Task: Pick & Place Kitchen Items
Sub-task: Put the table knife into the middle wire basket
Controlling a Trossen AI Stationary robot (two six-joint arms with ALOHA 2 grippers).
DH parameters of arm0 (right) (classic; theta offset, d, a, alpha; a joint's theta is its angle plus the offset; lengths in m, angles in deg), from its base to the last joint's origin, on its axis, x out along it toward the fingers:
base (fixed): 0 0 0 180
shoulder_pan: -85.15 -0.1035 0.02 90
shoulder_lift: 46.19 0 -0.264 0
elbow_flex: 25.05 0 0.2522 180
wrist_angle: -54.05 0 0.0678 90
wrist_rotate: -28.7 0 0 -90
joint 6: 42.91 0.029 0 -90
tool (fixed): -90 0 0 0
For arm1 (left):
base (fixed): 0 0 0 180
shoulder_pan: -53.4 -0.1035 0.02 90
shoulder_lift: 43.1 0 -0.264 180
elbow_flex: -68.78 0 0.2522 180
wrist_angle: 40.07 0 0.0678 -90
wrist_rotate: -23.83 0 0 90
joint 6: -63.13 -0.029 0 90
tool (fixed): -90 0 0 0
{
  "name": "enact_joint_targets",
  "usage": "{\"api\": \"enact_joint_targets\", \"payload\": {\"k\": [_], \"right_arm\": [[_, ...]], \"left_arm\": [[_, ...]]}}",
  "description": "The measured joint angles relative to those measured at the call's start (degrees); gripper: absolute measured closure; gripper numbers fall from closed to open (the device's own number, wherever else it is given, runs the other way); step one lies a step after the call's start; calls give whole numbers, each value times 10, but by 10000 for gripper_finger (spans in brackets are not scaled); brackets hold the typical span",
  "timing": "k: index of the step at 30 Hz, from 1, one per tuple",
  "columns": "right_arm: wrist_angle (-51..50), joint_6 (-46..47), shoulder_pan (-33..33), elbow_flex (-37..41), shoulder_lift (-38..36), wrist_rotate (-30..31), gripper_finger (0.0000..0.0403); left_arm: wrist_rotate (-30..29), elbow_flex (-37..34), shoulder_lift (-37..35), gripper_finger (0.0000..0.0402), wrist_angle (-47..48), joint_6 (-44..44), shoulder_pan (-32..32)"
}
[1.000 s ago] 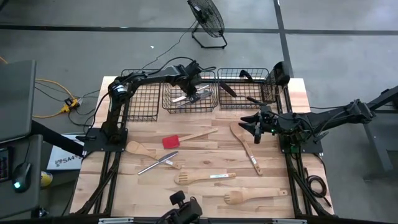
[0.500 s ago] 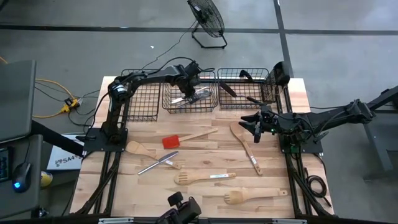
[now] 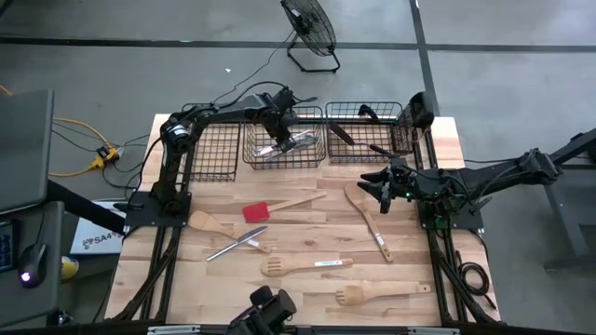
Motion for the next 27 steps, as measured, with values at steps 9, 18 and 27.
{"api": "enact_joint_targets", "payload": {"k": [9, 18, 27], "right_arm": [[0, 2, 0, 0, 0, 0, 251], [0, 5, 0, 0, 0, 0, 251], [0, 5, 0, 0, 0, 0, 251]], "left_arm": [[1, 0, 0, 342, 0, 0, 1], [1, 0, 0, 326, 0, 0, 1], [1, 15, -2, 324, 12, -2, 1]]}}
